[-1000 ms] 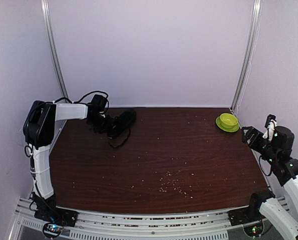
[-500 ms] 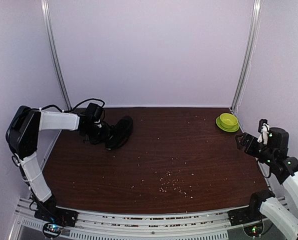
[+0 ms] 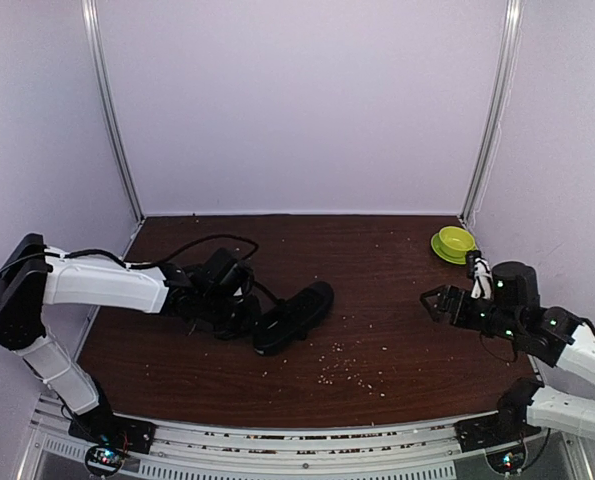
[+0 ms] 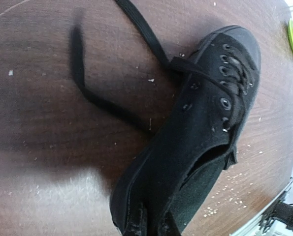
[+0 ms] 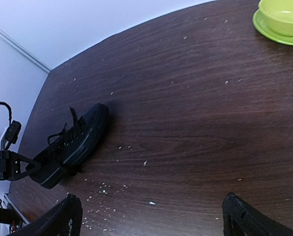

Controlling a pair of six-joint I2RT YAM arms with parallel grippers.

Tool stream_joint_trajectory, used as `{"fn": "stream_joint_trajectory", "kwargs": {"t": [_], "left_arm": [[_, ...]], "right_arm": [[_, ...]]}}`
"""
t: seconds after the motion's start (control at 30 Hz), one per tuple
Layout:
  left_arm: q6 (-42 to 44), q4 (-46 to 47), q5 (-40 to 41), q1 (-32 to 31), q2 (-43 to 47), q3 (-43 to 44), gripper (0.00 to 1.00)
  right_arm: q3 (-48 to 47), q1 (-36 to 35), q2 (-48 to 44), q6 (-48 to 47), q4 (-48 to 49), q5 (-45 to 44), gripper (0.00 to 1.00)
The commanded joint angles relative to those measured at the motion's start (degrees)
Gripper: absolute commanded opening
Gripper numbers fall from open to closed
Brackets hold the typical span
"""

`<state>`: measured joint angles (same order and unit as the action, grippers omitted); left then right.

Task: Tie the shoes

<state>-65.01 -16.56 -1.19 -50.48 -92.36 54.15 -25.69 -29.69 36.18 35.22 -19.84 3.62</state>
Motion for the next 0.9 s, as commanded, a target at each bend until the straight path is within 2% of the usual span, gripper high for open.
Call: {"fn": "stream_joint_trajectory", "kwargs": {"t": [0.0,0.1,0.2,0.37,0.47,0.63,0.7,0.87], "left_arm": [[-2.49,4.05,1.46,1.08,5.4,2.64,0.0],[1.19,-0.07,0.87,0.66,5.88,8.81,0.0],[2.45,-1.1,0.78,-0.61,5.98,13.12,0.0],[2.54,-0.31,-2.12,-3.09,3.76,18.86,0.0],[2.95,0.16,-2.72,-3.4,3.7,21.72,0.0],[4.16,-0.1,-3.31,-3.4,4.33,24.89,0.0],[4.2,-0.23,-3.99,-3.4,4.32,25.11,0.0],[4.16,-0.66,-4.58,-3.42,4.34,24.76,0.0]], "right_arm": [[0.32,-9.06,9.55,6.63,14.81,-2.19,1.0],[-2.6,-14.31,15.89,8.56,19.07,-4.91,1.0],[-4.27,-16.18,18.83,9.76,19.9,-6.46,1.0],[-5.63,-16.28,17.19,9.64,15.67,-9.49,1.0],[-5.12,-16.29,14.72,6.98,16.11,-8.17,1.0],[-2.48,-17.08,15.09,1.27,27.75,2.14,0.95],[-2.28,-18.42,17.13,-1.31,30.81,2.18,0.91],[-1.92,-22.97,23.89,-9.46,39.11,0.44,0.89]]}}
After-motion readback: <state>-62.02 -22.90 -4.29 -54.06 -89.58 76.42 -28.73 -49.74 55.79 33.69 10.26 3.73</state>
